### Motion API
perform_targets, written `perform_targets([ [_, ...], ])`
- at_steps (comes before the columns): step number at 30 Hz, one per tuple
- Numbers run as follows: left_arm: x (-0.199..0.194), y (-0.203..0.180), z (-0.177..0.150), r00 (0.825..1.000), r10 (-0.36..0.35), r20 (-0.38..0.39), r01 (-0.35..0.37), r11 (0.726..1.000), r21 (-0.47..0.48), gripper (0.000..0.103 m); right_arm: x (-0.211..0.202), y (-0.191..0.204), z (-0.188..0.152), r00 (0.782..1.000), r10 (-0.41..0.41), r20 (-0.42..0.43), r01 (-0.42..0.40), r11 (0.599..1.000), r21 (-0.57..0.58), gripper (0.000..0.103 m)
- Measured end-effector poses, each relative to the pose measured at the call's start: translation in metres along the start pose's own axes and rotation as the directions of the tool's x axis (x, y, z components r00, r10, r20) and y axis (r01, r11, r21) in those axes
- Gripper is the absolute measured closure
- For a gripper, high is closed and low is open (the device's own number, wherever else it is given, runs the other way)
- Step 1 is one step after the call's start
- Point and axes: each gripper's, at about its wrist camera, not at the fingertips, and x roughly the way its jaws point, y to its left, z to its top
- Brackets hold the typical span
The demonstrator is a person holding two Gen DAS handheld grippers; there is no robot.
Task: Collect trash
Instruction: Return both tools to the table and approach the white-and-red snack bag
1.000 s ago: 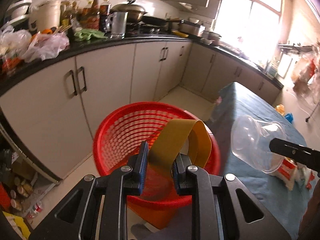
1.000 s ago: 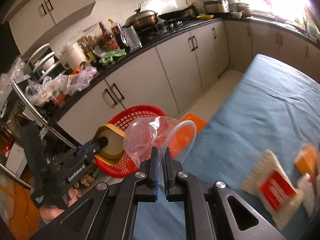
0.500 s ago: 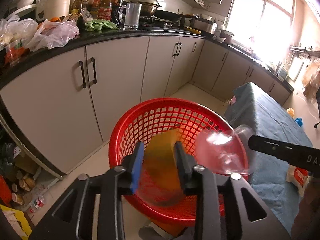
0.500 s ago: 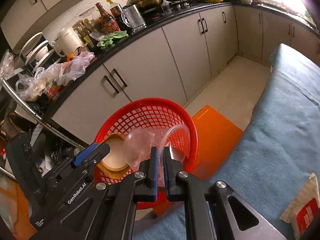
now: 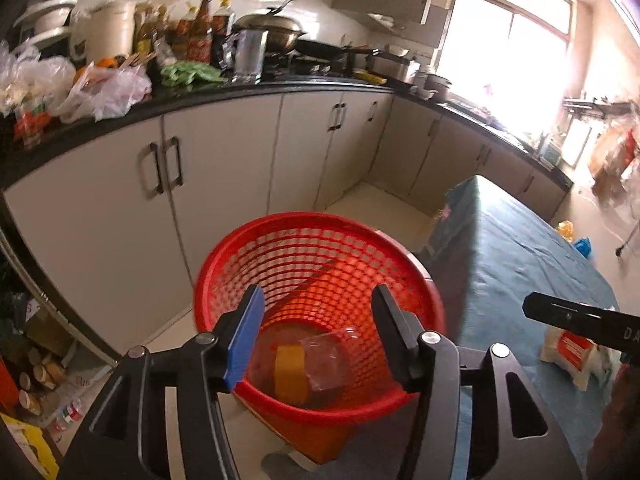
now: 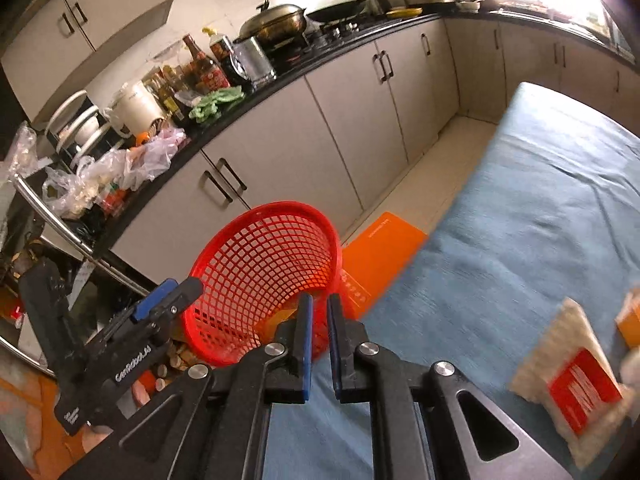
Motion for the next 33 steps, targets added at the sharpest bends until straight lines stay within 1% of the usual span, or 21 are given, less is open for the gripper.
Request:
perform_targets([
  [4,-0.009,-0.025,-0.002,0.999,-0.037,0.006,0.037,0.999,0.032,0.045,-0.035,-0.018,-0.017,0.999,-0.016,0.048,0.015,1.0,0.021,0.085],
  [11,-0.028,-0.071,-0.007,0.996,-0.092,0.014,0.09,0.99,0.105,0.045,-0.085,-0.044,-0.041,0.992,-0.05,0.115,0.044,0.998,0.054,0.084],
  [15,-0.037,-0.098,-0.012,0.993,-0.121,0.01,0.118,0.982,0.149,0.042,-0.115,-0.065,-0.059,0.984,-0.074,0.163,0.06,0.994,0.095,0.079],
  [20,-0.042,-0.133,-0.022,0.988,-0.155,-0.01,0.154,0.966,0.208,0.042,-0.147,-0.092,-0.079,0.973,-0.12,0.197,0.091,0.985,0.146,0.078],
  [24,-0.042,-0.161,-0.032,0.982,-0.187,-0.032,0.189,0.95,0.25,0.041,-0.176,-0.12,-0.099,0.959,-0.164,0.229,0.118,0.972,0.202,0.076],
  [27,-0.038,-0.18,-0.039,0.977,-0.205,-0.057,0.213,0.936,0.281,0.04,-0.194,-0.139,-0.112,0.948,-0.201,0.248,0.137,0.958,0.25,0.073],
  [30,-0.033,-0.197,-0.046,0.973,-0.215,-0.083,0.23,0.924,0.307,0.039,-0.209,-0.16,-0.122,0.937,-0.23,0.262,0.146,0.942,0.303,0.073],
  [33,-0.027,-0.21,-0.053,0.968,-0.224,-0.114,0.249,0.912,0.324,0.036,-0.218,-0.179,-0.131,0.929,-0.255,0.267,0.152,0.923,0.353,0.073],
])
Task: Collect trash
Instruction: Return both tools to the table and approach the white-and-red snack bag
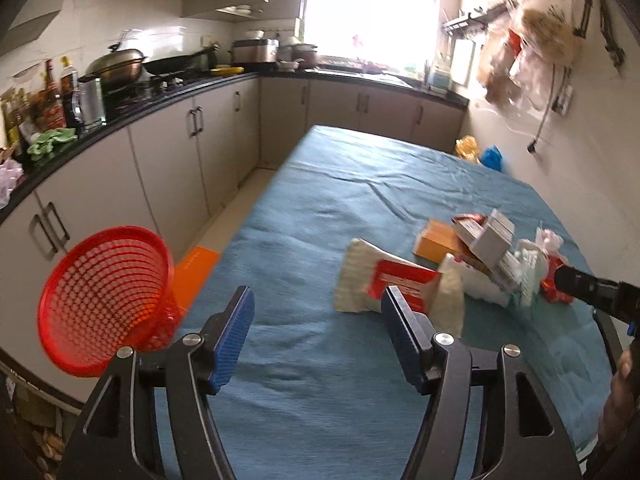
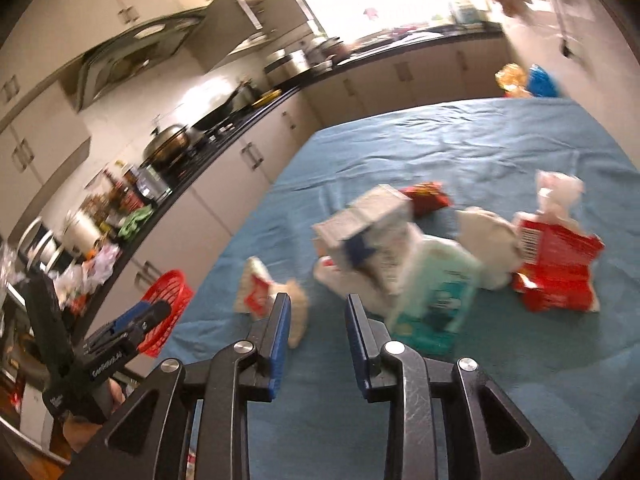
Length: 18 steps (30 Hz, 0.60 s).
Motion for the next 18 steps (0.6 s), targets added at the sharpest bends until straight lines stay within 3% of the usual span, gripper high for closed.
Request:
perform_targets([
  [5,0.02,-0.017,-0.004,0.995,-0.069,-0.069,0.069,0.998,0.0,0.031,-0.003,-0.03,-0.003,1.0,-0.022,0.003,0.022,0.998,0.064,0.072],
  [8,0.037,-0.024,0.0,0.987,-0.107,-0.116,0.105,0.994,-0.024,0.022,-0.004,-0.041,-0.005,1.0,-0.028,-0.001,0.028,0.996,0.088,0.071],
  [18,0.099,-0.009,0.035,0.977,-0.147,-0.154,0.115,0.974,-0.197,0.018,-0.012,-0.063,-0.006,0.999,-0.035,0.019,0.033,0.991,0.131,0.067],
])
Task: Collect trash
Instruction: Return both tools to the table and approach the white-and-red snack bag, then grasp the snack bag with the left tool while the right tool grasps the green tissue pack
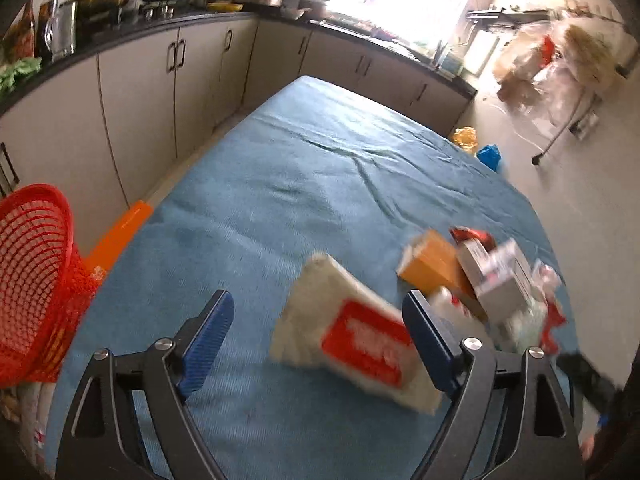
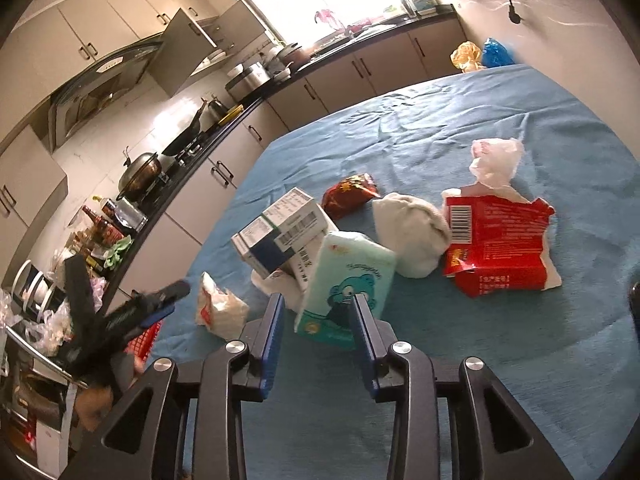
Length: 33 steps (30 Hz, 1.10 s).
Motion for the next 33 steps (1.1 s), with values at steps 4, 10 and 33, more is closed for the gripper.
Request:
perform_targets([
  [4,0.025,0.001,0.014,0.999,-0.01,-0.043,0.01,1.0,-0.004,0.018,-0.002,-0.007,0.001,1.0,-0.001,0.005,0.001,1.0,0.013,0.067],
  [10,0.027,-0.015,-0.003,0.988,-0.116,-0.105,0.123,0.99,0.062,0.018,-0.005,-0.019,0.002,1.0,-0.017,0.014,0.016,0.999,0.038,0.063],
  [33,-0.03,-0.123,-0.105,0.992,-0.058,-0.115,0.122,0.701,0.703,0.018,-0.006,-0.03,0.003,0.999,-0.028,0.017,0.027,0.997,0.071,0.059],
])
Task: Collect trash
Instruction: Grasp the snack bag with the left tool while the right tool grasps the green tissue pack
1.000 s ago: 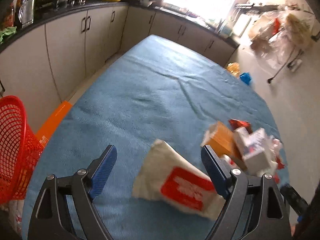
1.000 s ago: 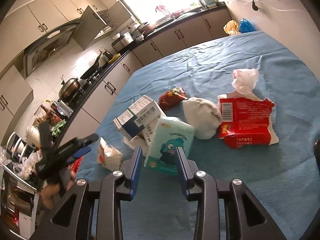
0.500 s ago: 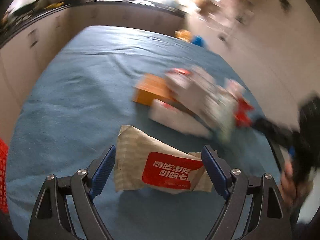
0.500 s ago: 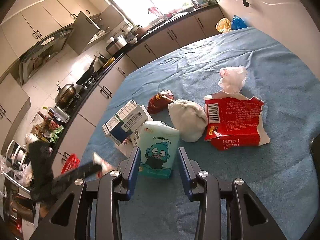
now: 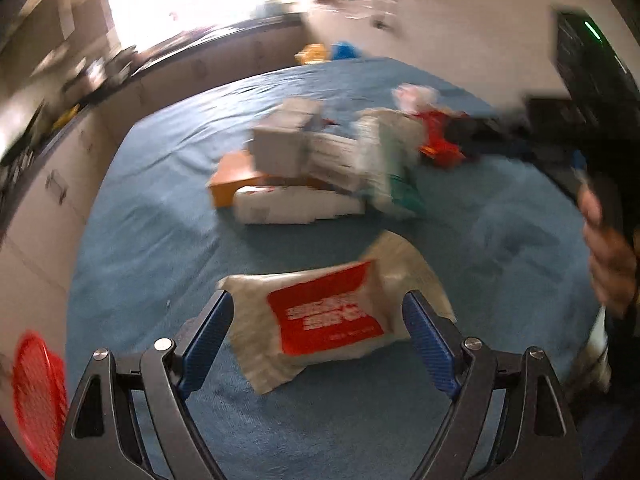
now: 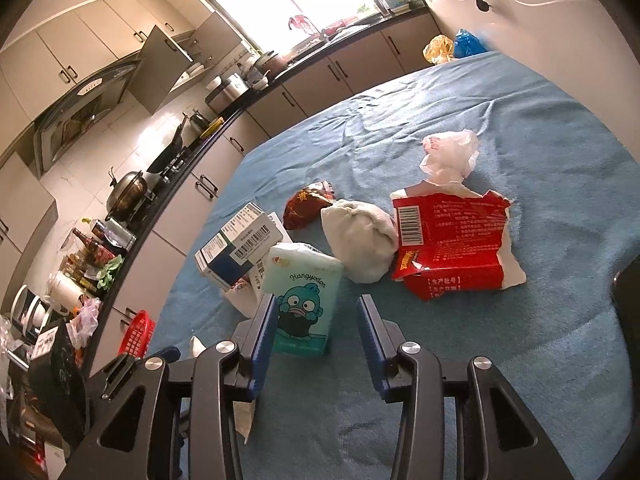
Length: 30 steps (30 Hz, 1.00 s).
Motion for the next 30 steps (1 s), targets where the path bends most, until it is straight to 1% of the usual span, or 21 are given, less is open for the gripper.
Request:
perform_targets([
  [1,-0.002,-0.006,0.0,1.0,-0.013,0.009,0.012,0.998,0.067,0.018,0.0,0.0,0.0,1.0,0.0,0.001,0.0,1.0,-0.001,0.059],
  [2,-0.003,-0.011,-0.001,1.0,-0.009,0.017,0.007,0.994,0.11,0.018,-0.001,-0.001,-0.001,1.0,0.0,0.003,0.0,1.0,0.0,0.058],
  [3,-0.004,-0.014,-0.002,0.999,0.016,0.028,-0.02,0.987,0.158,0.018,-0.003,-0.002,-0.001,1.0,0.0,0.005,0.0,1.0,0.001,0.058],
  [4,-0.003,-0.015,-0.002,0.999,0.029,0.031,-0.035,0.98,0.194,0.018,-0.004,-0.003,-0.002,1.0,0.0,0.007,0.0,1.0,0.002,0.057],
  [6,0.001,-0.013,-0.002,0.999,0.035,0.022,-0.039,0.967,0.252,0.018,-0.005,-0.005,-0.003,1.0,0.0,0.009,0.0,1.0,0.004,0.056],
  [7,0.004,-0.011,-0.002,0.999,0.038,0.019,-0.042,0.963,0.267,0.018,-0.005,-0.006,-0.003,1.0,0.001,0.008,-0.001,1.0,0.006,0.056],
  [8,0.008,-0.01,-0.002,1.0,0.029,0.003,-0.028,0.957,0.288,0.018,-0.006,-0.005,-0.003,1.0,0.002,0.008,-0.002,1.0,0.007,0.056],
  [9,0.015,-0.009,-0.001,1.0,0.007,-0.024,0.001,0.947,0.322,0.018,-0.006,-0.006,-0.002,1.0,0.003,0.006,-0.003,1.0,0.007,0.056],
  [11,0.022,-0.009,-0.002,0.999,0.018,-0.032,-0.005,0.932,0.362,0.017,-0.006,-0.006,-0.002,1.0,0.003,0.007,-0.003,1.0,0.005,0.056],
  [12,0.027,-0.008,-0.001,0.999,0.016,-0.048,0.003,0.928,0.372,0.017,-0.007,-0.006,-0.002,1.0,0.002,0.008,-0.002,1.0,0.005,0.056],
  [13,0.027,-0.008,0.001,0.999,0.013,-0.045,0.006,0.923,0.385,0.017,-0.007,-0.007,-0.002,1.0,0.001,0.01,-0.001,1.0,0.006,0.056],
  [15,0.027,-0.011,0.002,0.999,0.027,-0.032,-0.012,0.916,0.401,0.017,-0.008,-0.01,-0.001,1.0,-0.003,0.01,0.003,1.0,0.01,0.055],
  [17,0.031,-0.013,0.005,0.999,0.028,-0.032,-0.013,0.919,0.394,0.017,-0.007,-0.012,-0.001,1.0,-0.005,0.007,0.005,1.0,0.017,0.054],
  [20,0.036,-0.013,0.008,1.0,0.03,-0.003,-0.027,0.935,0.355,0.016,-0.001,-0.012,-0.001,1.0,-0.003,-0.007,0.003,1.0,0.027,0.052],
  [23,0.037,-0.01,0.007,0.999,0.027,0.023,-0.033,0.952,0.305,0.016,0.008,-0.009,-0.001,1.0,-0.002,-0.023,0.003,0.999,0.033,0.042],
  [24,0.039,-0.007,0.007,0.999,0.034,0.034,-0.043,0.96,0.277,0.017,0.012,-0.009,0.0,0.999,0.01,-0.031,-0.009,0.999,0.046,0.037],
  [25,0.041,-0.005,0.008,0.999,0.034,0.036,-0.042,0.967,0.25,0.016,0.016,-0.009,0.0,0.999,0.016,-0.037,-0.014,0.998,0.056,0.034],
  [28,0.045,0.002,0.01,1.0,0.015,0.024,-0.018,0.988,0.151,0.018,0.028,-0.005,0.003,0.998,0.017,-0.06,-0.013,0.997,0.072,0.031],
  [30,0.045,0.006,0.01,1.0,0.016,0.015,-0.018,0.994,0.108,0.021,0.038,-0.001,0.004,0.997,0.01,-0.08,-0.004,0.997,0.073,0.031],
])
